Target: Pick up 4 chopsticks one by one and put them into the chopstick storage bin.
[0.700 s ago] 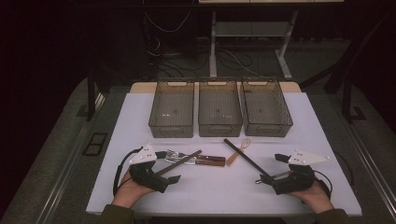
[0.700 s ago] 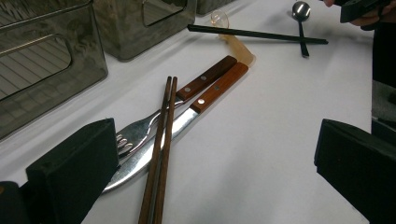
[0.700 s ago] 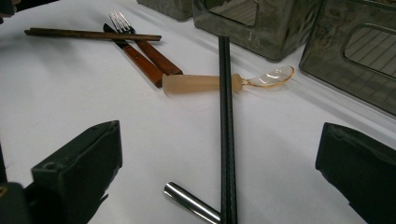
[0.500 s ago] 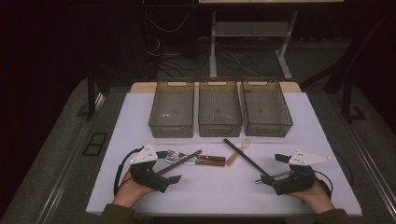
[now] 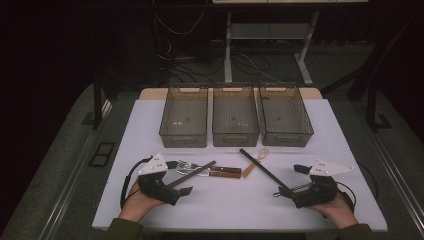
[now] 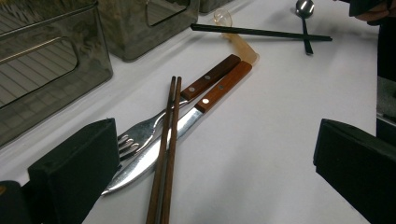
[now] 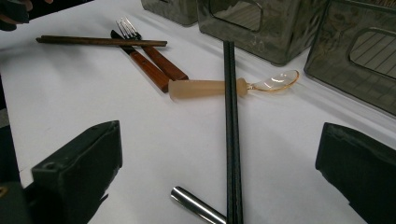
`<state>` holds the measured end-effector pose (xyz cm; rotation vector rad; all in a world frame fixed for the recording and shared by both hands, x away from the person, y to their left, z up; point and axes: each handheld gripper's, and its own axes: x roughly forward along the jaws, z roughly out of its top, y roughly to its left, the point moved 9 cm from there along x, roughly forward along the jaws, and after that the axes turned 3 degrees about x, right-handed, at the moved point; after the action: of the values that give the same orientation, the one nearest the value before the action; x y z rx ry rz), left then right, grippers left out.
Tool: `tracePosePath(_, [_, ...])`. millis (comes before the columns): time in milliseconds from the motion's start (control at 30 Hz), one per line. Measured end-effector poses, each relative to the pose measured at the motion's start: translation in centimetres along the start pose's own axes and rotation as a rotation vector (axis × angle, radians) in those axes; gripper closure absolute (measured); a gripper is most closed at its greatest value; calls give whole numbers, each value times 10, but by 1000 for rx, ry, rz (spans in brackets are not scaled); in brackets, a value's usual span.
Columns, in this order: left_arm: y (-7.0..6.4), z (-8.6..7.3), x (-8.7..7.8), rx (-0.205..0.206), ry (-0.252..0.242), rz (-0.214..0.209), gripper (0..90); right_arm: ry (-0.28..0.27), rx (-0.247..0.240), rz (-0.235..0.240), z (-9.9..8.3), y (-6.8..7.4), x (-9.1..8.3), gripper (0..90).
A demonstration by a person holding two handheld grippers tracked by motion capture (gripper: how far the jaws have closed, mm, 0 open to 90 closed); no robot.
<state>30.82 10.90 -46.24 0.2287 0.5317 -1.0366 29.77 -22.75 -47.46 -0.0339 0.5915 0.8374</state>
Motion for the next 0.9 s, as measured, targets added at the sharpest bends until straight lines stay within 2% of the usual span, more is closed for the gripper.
tracePosePath(533, [13,0,-9,12,2,21,67,-2,10,6,1,0,0,8])
tracePosePath(633, [15,0,-12,9,-3,20,117,0,8,6,0,0,0,8])
tracePosePath(900, [24,-2,-18,13,-4,44,166,5,6,5,0,1,1,8])
